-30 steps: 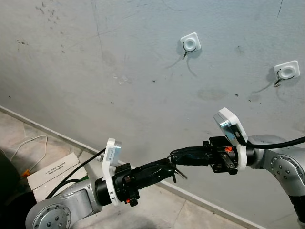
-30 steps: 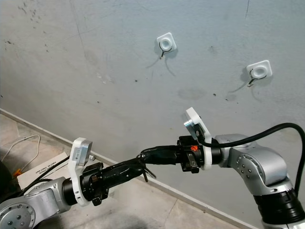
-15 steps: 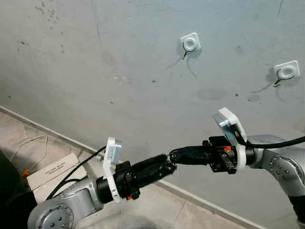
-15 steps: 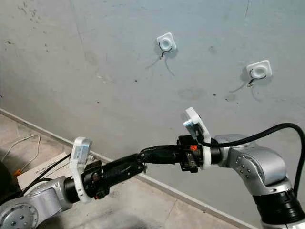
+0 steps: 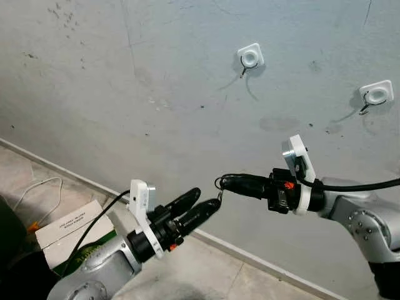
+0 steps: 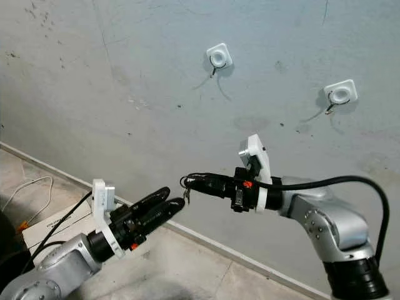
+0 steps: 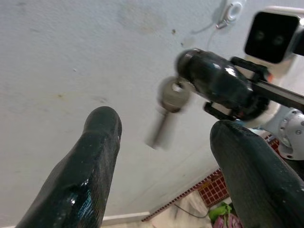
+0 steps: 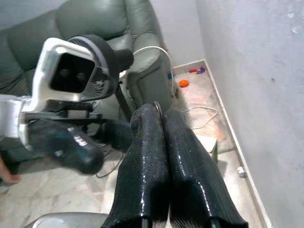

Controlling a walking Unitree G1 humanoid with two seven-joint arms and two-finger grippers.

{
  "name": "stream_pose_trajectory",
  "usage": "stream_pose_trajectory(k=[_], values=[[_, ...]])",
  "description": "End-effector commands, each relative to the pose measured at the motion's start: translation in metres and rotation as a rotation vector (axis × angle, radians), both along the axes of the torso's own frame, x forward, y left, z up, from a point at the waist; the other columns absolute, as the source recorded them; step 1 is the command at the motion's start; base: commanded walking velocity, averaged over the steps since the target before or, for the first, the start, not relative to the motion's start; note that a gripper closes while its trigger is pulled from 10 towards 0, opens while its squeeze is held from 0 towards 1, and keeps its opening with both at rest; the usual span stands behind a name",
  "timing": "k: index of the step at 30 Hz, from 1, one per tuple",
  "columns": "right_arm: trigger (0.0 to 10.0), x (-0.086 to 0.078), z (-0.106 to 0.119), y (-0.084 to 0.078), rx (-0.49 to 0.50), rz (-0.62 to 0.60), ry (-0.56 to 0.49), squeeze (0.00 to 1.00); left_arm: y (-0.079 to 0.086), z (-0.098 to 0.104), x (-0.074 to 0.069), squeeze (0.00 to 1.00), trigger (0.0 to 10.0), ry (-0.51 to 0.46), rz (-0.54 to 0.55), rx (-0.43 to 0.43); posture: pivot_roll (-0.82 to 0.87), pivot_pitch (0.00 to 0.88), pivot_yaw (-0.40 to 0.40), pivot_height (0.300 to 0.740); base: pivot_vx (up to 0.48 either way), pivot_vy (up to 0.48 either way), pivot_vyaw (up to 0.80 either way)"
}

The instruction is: Hang keys on a hook

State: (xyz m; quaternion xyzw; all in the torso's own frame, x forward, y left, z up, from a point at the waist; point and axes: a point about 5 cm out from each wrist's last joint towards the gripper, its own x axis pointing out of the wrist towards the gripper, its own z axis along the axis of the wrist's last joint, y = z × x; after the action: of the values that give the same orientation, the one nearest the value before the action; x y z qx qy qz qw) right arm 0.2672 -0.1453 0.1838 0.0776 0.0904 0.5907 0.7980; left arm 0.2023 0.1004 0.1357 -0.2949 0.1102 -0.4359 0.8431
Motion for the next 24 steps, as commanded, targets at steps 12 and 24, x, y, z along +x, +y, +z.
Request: stream_pose_trajectory(k=[12, 24], values=[[0.0, 0.013, -0.01, -0.005, -0.078, -0.23, -0.083, 0.0, 0.018, -0.003, 0.002, 1.0, 10.0, -0.088, 0.208, 0.163, 0.0, 0.073, 0.011, 0.74, 0.0, 0.0, 0.0], [0.0, 0.023, -0.036, -0.024, -0.204, -0.609, -0.139, 0.0, 0.054, -0.01, 0.03, 1.0, 10.0, -0.186, 0.581, 0.386, -0.01, 0.055, 0.037, 0.74, 0.0, 0.0, 0.0]])
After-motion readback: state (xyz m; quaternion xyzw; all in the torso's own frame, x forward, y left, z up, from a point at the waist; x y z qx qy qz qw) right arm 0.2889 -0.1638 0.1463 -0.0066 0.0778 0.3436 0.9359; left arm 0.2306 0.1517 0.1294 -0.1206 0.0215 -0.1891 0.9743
